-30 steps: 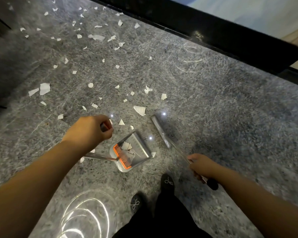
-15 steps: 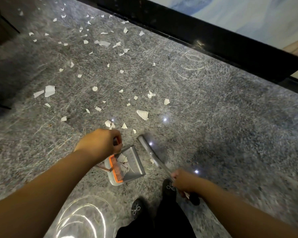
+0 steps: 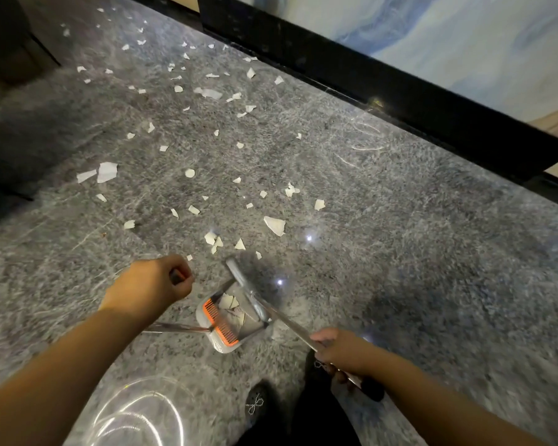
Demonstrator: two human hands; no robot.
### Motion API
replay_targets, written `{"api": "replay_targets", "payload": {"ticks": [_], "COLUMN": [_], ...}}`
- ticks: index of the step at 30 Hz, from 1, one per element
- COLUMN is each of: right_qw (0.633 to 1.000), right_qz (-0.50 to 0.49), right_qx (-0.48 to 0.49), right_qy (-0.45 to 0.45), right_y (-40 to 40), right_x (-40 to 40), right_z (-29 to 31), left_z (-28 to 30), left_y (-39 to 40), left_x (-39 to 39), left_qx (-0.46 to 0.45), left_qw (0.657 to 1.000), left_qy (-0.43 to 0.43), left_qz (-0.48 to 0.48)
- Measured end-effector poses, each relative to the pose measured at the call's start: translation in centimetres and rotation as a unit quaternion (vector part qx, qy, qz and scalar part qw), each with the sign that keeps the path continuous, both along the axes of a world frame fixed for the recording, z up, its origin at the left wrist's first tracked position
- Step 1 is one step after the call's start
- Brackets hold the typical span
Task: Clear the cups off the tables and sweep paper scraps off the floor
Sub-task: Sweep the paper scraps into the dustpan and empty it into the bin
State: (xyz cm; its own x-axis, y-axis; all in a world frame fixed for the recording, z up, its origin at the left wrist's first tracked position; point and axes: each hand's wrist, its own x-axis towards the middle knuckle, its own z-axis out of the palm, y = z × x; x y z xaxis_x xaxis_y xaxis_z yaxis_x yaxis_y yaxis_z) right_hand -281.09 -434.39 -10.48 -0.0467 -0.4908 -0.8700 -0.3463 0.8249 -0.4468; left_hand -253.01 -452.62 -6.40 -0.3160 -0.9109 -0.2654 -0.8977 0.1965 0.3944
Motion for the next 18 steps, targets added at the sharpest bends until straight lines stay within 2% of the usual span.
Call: {"api": "replay_targets", "payload": {"ticks": [10,18], "right_qw": [0.997,0.994], "right_qz": [-0.028,-0.012], "right_qx": [-0.047,-0.047], "right_qy": [0.062,0.100], "right_y": [-7.2,-18.5], "right_x": [-4.2,-11.3], "right_z": [0.0,-2.0], "left_z": [1.7,1.0], "left_y": [-4.2,-10.6], "left_x": [1.7,-0.3], "left_qx": [-0.029,-0.027], "left_qw": [0.996,0.993], "left_qy": [0.031,0.007], "left_qz": [0.073,0.115]}}
